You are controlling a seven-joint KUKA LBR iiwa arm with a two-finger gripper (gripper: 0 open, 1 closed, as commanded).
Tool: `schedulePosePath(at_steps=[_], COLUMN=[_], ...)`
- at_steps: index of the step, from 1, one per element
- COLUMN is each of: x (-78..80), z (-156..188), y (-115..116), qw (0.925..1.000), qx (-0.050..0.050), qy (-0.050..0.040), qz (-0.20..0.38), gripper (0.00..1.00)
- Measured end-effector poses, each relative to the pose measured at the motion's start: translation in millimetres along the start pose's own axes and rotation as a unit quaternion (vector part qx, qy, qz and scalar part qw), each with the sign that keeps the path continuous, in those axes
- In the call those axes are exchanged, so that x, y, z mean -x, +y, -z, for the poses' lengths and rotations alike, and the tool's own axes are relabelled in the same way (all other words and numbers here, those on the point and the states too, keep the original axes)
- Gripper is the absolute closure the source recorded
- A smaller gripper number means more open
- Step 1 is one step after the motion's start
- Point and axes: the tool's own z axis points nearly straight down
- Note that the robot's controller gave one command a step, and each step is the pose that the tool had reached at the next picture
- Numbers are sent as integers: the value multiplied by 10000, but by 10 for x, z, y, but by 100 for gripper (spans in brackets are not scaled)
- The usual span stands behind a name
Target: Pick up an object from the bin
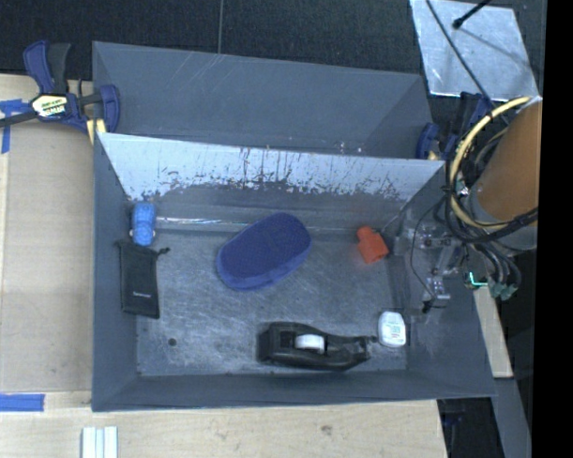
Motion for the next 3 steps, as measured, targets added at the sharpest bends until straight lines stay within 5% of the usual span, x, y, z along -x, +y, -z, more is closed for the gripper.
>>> schedulePosePath(at_steps=[1,2,3], x=[-322,-299,-330], z=[-1406,-1485,-1467], y=[228,412,342], qw=[10000,9940,9942], qx=[2,-50,-92], qy=[4,-44,29], qz=[-1,1087,1075], gripper=[0,0,100])
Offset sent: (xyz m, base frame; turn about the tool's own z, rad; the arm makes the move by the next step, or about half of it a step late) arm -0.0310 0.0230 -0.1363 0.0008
